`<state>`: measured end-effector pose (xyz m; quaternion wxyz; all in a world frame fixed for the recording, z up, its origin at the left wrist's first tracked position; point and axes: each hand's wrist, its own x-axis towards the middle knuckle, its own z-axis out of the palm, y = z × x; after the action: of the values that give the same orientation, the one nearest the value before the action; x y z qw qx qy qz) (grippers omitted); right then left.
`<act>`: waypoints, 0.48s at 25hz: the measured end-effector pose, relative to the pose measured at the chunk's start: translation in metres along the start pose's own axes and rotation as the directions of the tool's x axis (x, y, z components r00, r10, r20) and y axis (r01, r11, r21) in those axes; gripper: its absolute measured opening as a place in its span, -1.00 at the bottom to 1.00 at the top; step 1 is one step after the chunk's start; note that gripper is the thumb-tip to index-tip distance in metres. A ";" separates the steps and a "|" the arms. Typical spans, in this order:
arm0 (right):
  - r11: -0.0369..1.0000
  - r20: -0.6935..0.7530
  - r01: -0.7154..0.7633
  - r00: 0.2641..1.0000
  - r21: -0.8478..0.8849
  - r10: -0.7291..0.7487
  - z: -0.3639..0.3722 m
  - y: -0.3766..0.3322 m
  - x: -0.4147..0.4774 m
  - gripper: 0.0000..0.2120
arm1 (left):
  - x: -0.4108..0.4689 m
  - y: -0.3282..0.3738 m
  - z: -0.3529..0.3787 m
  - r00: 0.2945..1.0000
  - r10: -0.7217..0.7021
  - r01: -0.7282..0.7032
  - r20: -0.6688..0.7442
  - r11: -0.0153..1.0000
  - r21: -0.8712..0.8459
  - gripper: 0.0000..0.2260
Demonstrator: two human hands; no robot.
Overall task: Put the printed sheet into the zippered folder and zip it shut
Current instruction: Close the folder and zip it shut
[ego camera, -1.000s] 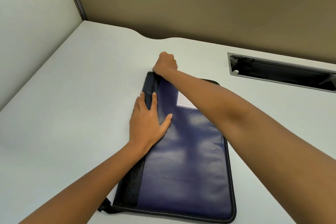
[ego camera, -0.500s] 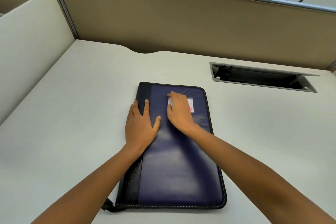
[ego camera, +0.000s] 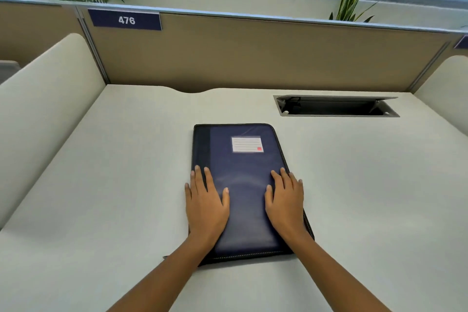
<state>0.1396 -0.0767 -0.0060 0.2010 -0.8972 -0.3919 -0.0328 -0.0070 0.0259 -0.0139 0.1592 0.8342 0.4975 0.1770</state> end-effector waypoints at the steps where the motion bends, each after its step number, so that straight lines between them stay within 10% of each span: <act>1: 0.999 -0.006 -0.048 0.999 0.005 0.048 -0.002 0.000 -0.006 -0.58 | -0.002 -0.002 -0.001 1.000 0.009 -0.009 0.000 1.000 -0.021 -0.37; 12: 0.989 0.060 -0.065 0.997 0.134 0.057 -0.019 0.004 -0.027 -0.56 | -0.017 0.004 -0.016 0.991 0.131 -0.130 -0.042 0.991 0.019 -0.54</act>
<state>0.1255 -0.1048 0.0042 0.2513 -0.8937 -0.3709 0.0250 -0.0183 0.0103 -0.0003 0.1301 0.8621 0.4466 0.2008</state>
